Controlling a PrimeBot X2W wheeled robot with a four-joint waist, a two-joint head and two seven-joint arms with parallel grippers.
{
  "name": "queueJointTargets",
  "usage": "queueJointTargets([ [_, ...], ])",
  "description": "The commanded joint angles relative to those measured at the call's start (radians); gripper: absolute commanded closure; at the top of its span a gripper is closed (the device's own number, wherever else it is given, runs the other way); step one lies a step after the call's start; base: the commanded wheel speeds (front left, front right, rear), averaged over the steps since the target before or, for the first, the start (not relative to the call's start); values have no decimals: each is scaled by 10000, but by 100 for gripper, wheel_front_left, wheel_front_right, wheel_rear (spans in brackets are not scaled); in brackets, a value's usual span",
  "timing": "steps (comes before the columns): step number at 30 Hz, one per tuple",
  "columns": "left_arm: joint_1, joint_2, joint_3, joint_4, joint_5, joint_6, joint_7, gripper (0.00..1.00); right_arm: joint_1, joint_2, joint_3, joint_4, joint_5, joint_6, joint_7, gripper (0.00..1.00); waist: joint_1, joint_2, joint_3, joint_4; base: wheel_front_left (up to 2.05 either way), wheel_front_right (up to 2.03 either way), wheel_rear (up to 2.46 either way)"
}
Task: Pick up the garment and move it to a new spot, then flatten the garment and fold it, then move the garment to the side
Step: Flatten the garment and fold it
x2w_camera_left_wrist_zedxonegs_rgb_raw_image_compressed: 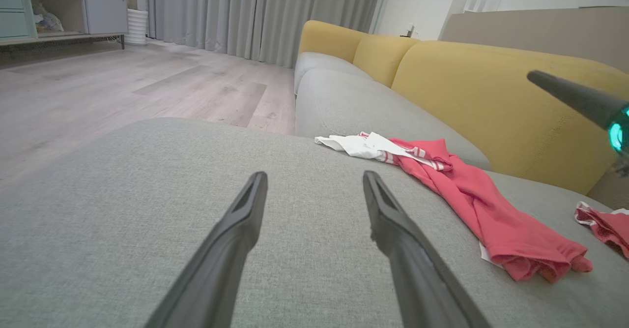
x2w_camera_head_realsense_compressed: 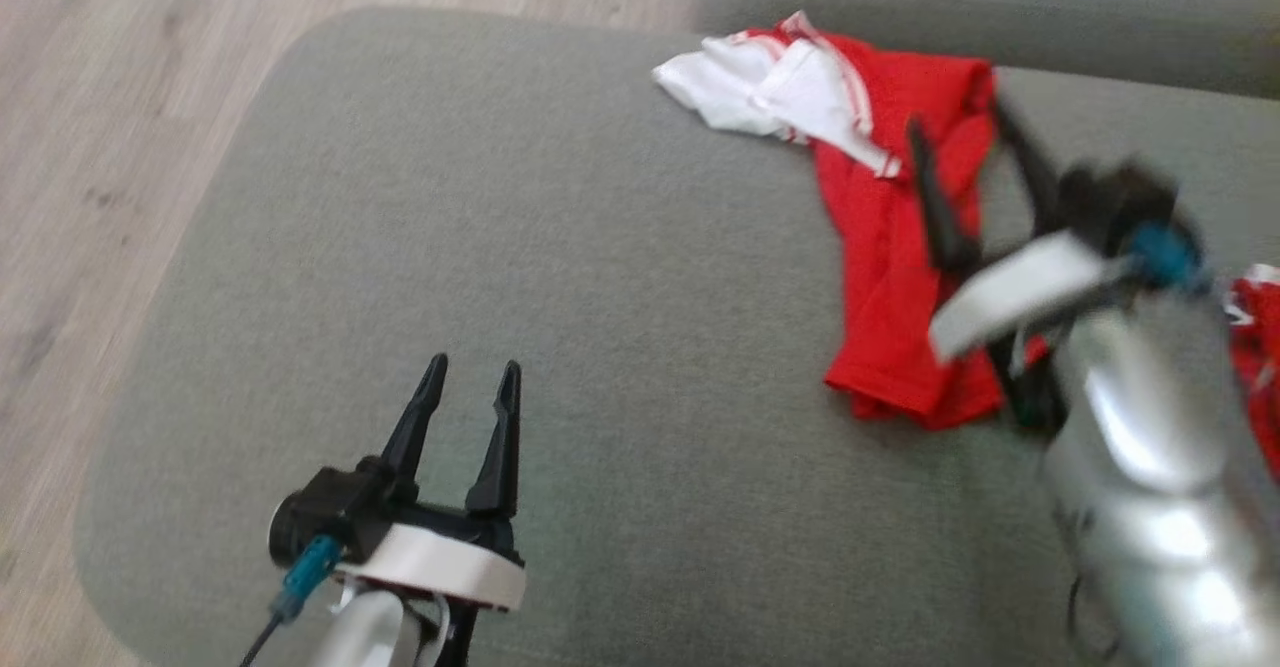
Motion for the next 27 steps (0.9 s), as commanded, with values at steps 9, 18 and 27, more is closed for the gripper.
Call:
queueJointTargets([
  [9,446,53,582,-325,170,26,-80,0,3579,1192,-694,-2389,-1150,-9,-105,0,2,-1,-624,-874,0,0,0],
  [18,405,53,469,-309,146,-3,-80,0,4449,1360,-555,-2598,-1843,-9,-106,0,2,-1,-516,-838,0,0,0],
  [27,141,53,248,-291,6,-26,-80,0,3493,1368,-809,-1068,-3193,-9,401,0,2,-1,110,-176,0,0,0],
])
